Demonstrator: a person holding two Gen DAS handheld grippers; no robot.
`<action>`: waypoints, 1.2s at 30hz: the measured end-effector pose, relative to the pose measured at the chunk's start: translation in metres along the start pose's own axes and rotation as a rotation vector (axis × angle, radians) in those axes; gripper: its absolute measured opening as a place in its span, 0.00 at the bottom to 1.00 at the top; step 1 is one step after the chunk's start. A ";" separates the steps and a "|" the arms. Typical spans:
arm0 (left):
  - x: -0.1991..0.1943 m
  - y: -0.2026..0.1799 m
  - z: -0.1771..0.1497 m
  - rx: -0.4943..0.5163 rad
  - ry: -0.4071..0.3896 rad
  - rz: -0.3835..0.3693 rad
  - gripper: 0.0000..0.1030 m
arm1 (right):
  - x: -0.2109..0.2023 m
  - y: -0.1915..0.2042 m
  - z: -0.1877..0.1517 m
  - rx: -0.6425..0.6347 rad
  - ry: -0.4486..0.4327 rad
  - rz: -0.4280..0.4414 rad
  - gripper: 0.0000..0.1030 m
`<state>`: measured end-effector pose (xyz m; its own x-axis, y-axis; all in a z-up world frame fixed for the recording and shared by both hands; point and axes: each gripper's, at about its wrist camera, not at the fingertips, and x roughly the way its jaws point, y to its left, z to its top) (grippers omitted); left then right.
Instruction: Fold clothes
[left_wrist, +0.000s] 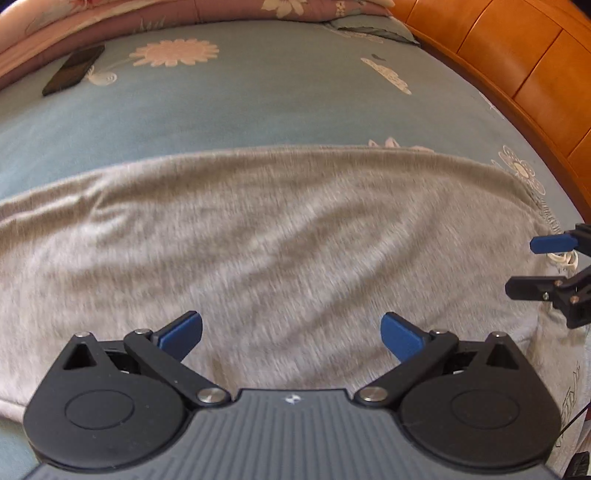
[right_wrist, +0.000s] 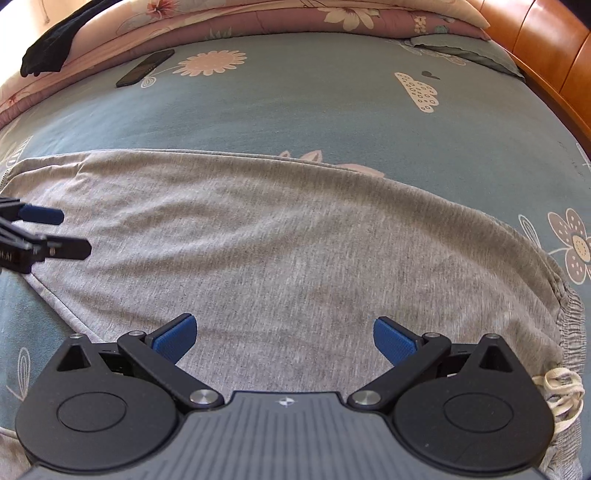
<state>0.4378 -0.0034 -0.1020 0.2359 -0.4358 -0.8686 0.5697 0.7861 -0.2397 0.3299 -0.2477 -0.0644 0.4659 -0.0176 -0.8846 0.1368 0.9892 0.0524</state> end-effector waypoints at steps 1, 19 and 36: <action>0.005 -0.001 -0.007 -0.031 0.024 -0.010 0.99 | -0.002 -0.004 -0.003 0.004 -0.002 -0.006 1.00; 0.018 -0.175 -0.004 0.333 -0.053 -0.023 0.99 | -0.024 -0.109 -0.105 0.199 0.101 -0.146 1.00; 0.071 -0.276 -0.008 0.587 0.043 -0.018 0.99 | -0.046 -0.188 -0.177 0.338 0.077 -0.164 1.00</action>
<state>0.2909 -0.2474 -0.1007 0.1968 -0.4189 -0.8864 0.9167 0.3994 0.0147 0.1278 -0.4072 -0.1152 0.3486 -0.1485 -0.9254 0.4909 0.8700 0.0454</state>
